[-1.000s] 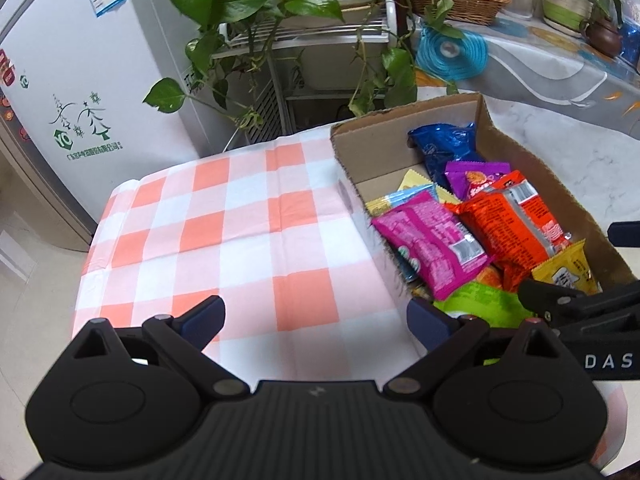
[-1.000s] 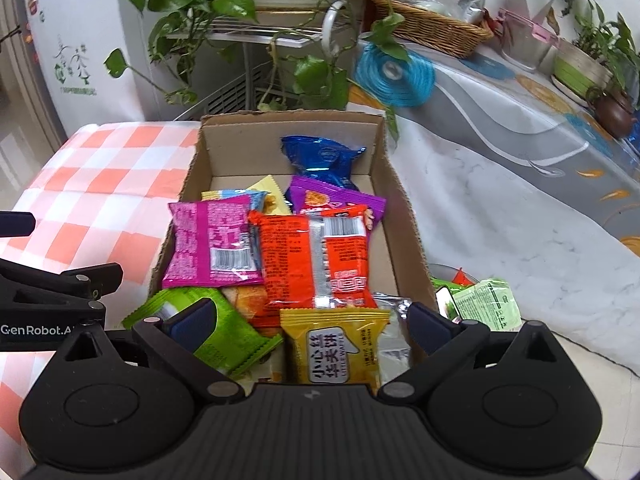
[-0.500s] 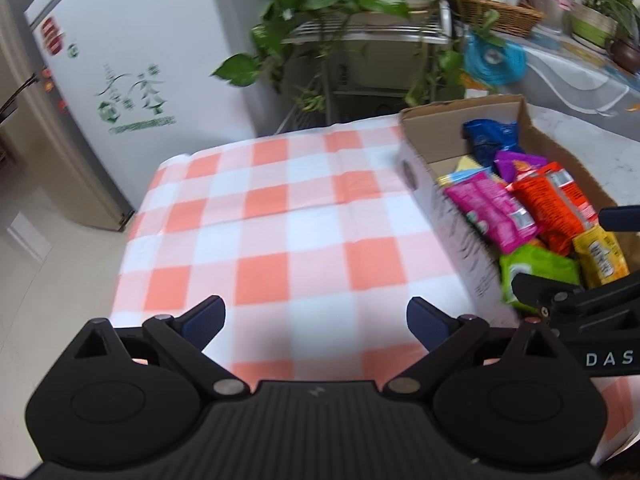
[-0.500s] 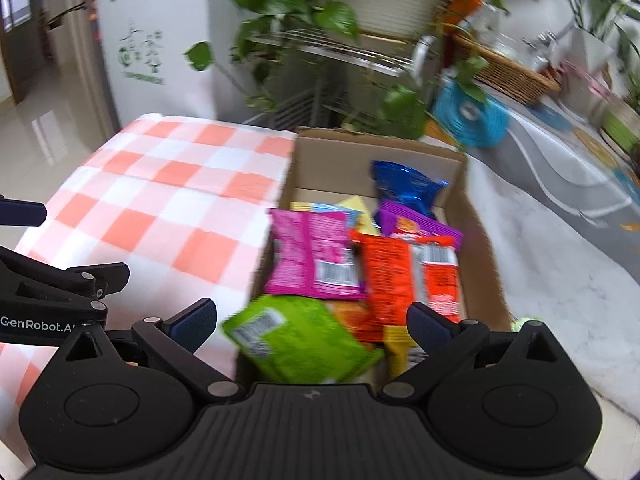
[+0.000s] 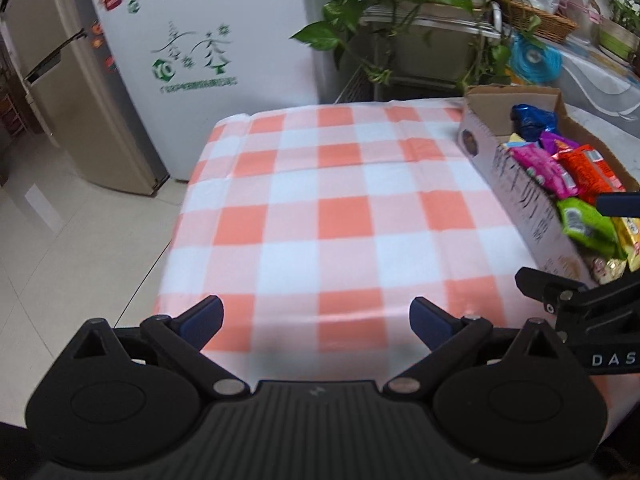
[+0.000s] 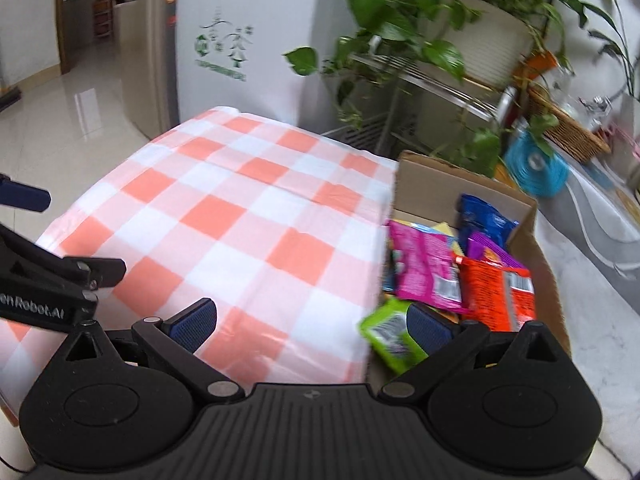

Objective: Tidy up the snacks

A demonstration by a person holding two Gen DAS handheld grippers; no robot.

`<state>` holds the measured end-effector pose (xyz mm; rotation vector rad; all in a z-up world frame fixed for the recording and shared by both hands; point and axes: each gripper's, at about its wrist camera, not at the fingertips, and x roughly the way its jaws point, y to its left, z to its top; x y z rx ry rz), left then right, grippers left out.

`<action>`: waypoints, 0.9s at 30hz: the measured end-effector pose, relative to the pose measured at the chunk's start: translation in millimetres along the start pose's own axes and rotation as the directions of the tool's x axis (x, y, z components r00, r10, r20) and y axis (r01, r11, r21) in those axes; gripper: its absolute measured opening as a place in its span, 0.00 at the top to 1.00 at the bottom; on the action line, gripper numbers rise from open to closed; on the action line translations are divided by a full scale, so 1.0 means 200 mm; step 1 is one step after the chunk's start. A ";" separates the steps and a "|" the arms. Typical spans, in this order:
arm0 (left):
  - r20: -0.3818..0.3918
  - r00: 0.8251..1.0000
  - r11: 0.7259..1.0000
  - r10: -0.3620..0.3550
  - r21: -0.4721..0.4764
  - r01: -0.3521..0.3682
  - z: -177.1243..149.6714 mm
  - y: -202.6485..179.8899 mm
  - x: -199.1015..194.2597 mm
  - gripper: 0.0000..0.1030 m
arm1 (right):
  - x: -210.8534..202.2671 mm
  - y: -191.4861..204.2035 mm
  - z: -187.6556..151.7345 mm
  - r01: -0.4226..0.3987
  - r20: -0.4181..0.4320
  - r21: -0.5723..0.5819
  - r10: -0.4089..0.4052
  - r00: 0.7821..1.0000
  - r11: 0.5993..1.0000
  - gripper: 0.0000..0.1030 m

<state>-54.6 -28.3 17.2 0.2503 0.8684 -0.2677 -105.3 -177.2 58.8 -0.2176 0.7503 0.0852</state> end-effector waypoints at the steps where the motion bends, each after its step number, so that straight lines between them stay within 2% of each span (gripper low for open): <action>1: -0.001 1.000 1.000 0.001 -0.004 -0.001 -0.01 0.03 0.00 0.04 | 0.00 0.02 0.00 -0.002 0.005 -0.012 0.002 1.000 1.000 0.00; 10: -0.013 1.000 0.998 -0.004 -0.070 0.003 -0.09 0.18 0.04 0.02 | 0.05 0.18 -0.03 -0.047 -0.004 -0.048 0.047 0.999 0.998 0.00; 18: -0.025 1.000 0.987 -0.012 -0.158 0.007 -0.12 0.27 0.12 0.02 | 0.19 0.27 -0.11 -0.119 -0.084 -0.003 0.118 0.989 0.993 0.00; 23: -0.042 0.999 0.985 -0.018 -0.172 0.011 -0.14 0.29 0.15 0.02 | 0.30 0.29 -0.15 -0.100 -0.112 0.030 0.103 0.988 0.995 0.00; 27: -0.064 0.997 0.985 -0.031 -0.172 0.020 -0.16 0.27 0.18 0.02 | 0.34 0.28 -0.17 -0.080 -0.073 0.076 0.086 0.994 0.994 0.00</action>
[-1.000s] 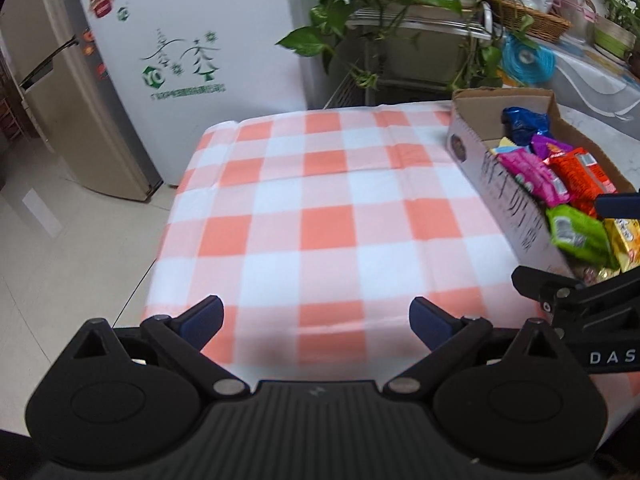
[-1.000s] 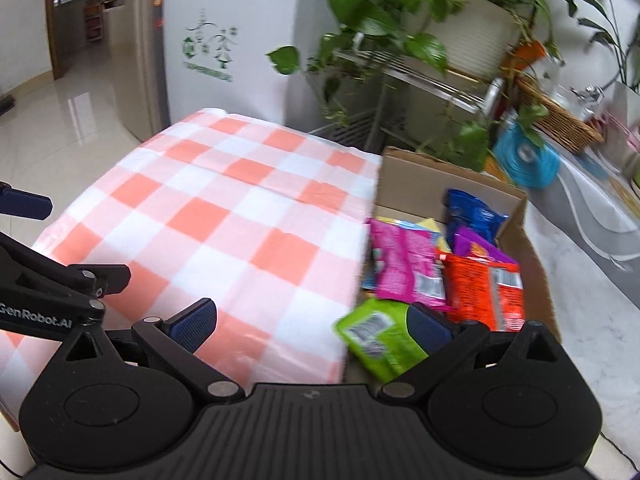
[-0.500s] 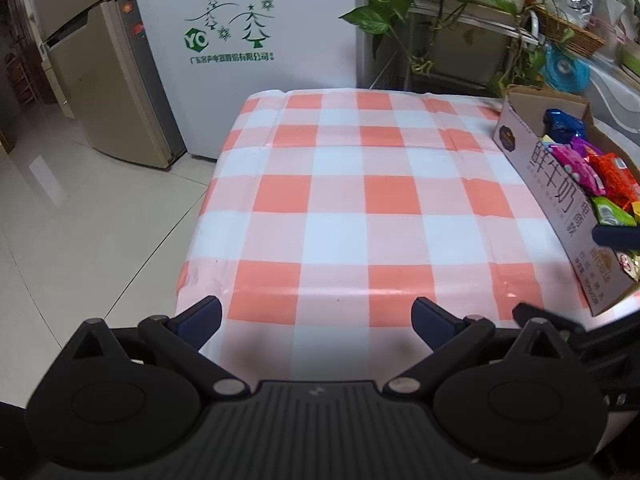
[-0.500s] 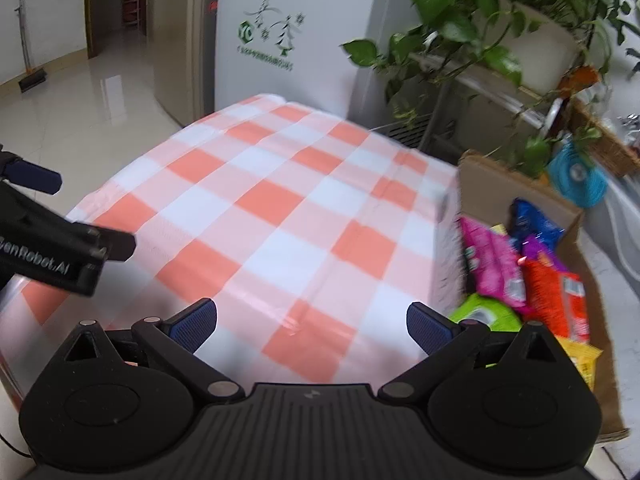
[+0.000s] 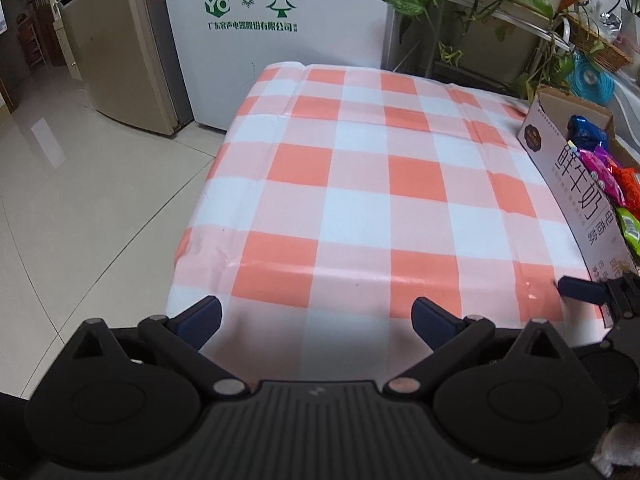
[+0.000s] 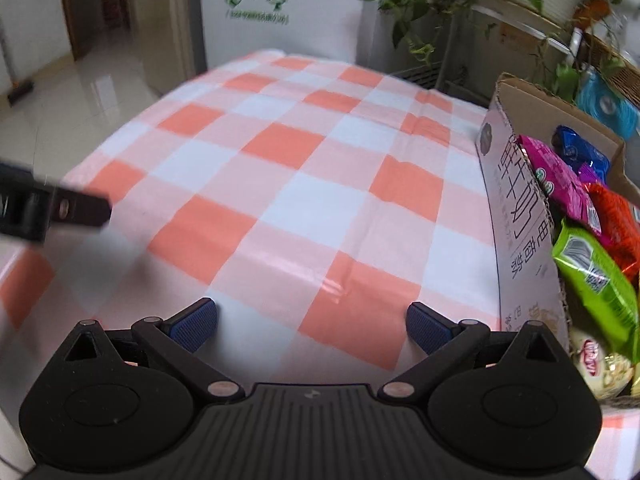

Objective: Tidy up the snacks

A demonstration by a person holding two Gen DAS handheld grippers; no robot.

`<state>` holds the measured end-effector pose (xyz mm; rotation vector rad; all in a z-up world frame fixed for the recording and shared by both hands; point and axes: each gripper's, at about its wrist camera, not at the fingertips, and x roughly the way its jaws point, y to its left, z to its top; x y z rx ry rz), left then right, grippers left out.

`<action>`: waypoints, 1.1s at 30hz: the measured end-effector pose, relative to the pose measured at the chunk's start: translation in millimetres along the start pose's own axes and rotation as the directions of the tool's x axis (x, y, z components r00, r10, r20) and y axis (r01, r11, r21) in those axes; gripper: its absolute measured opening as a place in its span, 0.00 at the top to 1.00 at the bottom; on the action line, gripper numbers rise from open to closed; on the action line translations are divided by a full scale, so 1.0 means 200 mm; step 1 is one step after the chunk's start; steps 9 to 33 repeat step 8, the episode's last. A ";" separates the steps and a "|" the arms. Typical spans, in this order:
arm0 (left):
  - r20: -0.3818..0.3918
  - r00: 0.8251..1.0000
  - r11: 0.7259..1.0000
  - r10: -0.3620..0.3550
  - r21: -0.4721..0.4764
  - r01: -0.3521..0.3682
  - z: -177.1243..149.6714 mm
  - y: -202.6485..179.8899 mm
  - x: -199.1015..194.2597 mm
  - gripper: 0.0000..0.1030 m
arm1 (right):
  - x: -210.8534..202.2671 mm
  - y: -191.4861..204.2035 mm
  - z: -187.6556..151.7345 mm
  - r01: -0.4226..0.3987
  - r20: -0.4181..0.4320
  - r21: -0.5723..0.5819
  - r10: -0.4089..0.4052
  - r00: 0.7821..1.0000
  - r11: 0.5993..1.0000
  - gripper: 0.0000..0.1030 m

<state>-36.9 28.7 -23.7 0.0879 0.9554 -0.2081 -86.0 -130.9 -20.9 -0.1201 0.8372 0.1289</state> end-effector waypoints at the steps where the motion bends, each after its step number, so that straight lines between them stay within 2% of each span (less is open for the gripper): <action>1: -0.001 1.000 1.000 -0.004 0.003 0.004 0.00 -0.01 0.00 0.02 | 0.01 0.00 0.00 0.007 0.010 0.014 -0.007 1.000 1.000 0.00; 8: -0.005 1.000 1.000 -0.017 0.009 0.017 -0.01 -0.03 0.01 0.01 | 0.06 -0.02 0.01 0.048 0.098 0.100 -0.058 0.993 0.994 0.00; 33: -0.005 1.000 1.000 -0.017 0.009 0.017 -0.01 -0.03 0.01 0.01 | 0.06 -0.02 0.01 0.048 0.098 0.100 -0.058 0.993 0.994 0.00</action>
